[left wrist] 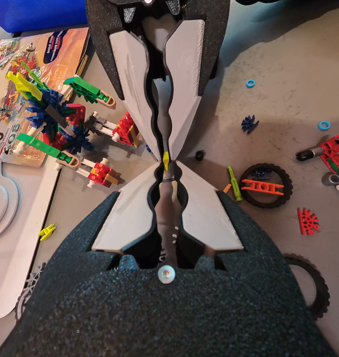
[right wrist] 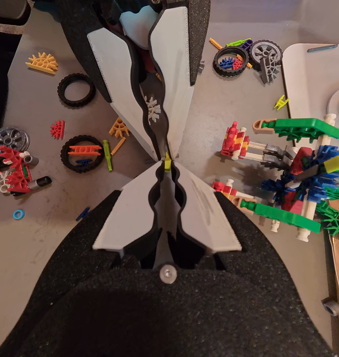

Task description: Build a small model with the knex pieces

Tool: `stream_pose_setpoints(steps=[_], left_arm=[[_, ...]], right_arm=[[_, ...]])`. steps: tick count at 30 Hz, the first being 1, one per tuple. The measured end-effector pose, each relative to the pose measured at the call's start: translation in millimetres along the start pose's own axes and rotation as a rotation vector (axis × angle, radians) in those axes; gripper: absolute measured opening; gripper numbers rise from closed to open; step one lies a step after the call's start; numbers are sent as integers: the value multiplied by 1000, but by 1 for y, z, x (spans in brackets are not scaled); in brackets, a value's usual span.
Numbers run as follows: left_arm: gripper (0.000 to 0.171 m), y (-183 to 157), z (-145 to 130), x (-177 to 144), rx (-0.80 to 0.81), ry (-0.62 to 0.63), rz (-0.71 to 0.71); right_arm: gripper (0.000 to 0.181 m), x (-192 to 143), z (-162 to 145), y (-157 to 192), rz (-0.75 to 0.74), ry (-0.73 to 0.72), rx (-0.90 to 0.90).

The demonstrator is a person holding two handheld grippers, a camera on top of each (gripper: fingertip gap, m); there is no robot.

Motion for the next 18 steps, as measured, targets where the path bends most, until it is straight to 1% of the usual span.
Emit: stream_pose_setpoints(steps=[3, 5, 15, 18], left_arm=[[6, 0, -1, 1, 4, 7, 3], [1, 1, -2, 1, 0, 5, 9], [1, 4, -2, -5, -40, -50, 2], [1, 4, -3, -5, -58, -67, -9]], right_arm=[[6, 0, -1, 0, -3, 3, -3], [6, 0, -1, -1, -4, 3, -5], [8, -5, -4, -5, -15, -9, 8], [6, -6, -2, -5, -19, -31, 9]])
Point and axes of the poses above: each gripper's, where its closed fingertips meet, x out along the fingers, z out of its top, y = z × x across the jaws, the point moved 7 cm from there along -x, back along the fingers, and after that the axes turned 14 degrees about -z, right-handed, at the moved point
